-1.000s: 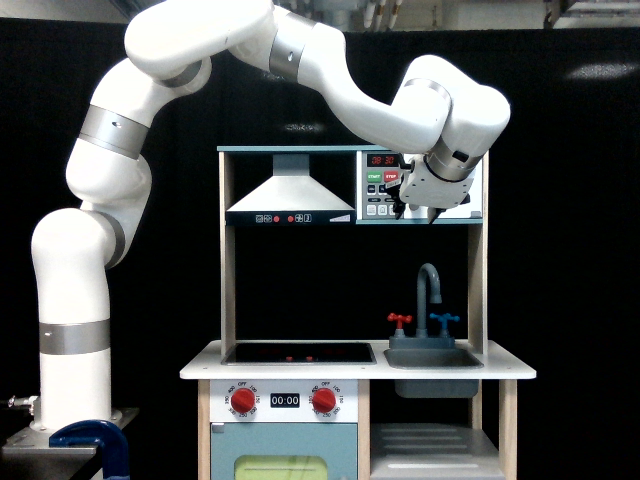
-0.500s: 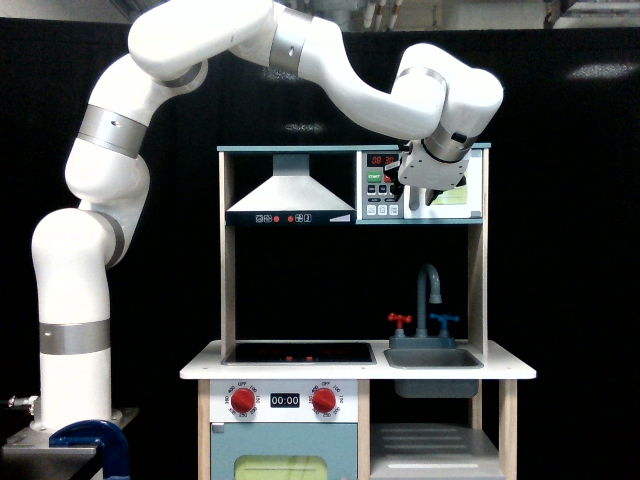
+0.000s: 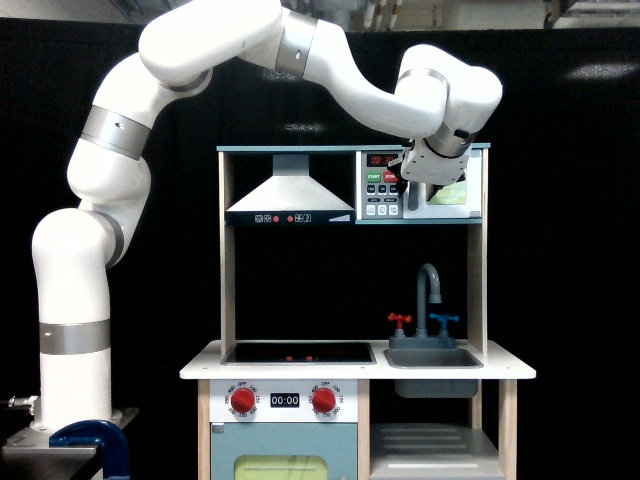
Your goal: Open the oven door
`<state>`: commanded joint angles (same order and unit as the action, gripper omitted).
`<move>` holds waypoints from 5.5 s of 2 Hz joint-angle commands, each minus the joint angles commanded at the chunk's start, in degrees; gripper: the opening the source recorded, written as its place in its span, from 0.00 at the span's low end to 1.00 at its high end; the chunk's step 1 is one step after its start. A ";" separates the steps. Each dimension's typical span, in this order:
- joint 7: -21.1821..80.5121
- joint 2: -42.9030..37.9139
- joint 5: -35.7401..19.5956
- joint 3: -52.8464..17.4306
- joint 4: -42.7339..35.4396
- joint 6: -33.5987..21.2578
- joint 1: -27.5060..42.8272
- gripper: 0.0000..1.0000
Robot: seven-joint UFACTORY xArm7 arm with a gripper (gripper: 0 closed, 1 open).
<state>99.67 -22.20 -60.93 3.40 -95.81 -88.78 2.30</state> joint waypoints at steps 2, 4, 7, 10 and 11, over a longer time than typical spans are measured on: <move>0.34 -0.52 0.75 1.11 -0.62 -0.92 -2.15 0.00; 0.35 -6.42 2.87 1.98 -9.07 -6.38 -7.81 0.00; -5.15 -26.17 7.87 7.06 -37.01 -14.24 -14.40 1.00; 8.68 -9.22 11.62 10.21 -7.61 -13.16 -26.75 1.00; 13.52 -7.14 13.20 10.42 -1.25 -12.54 -29.93 1.00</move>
<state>113.20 -29.35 -47.73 13.82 -97.05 -101.32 -27.64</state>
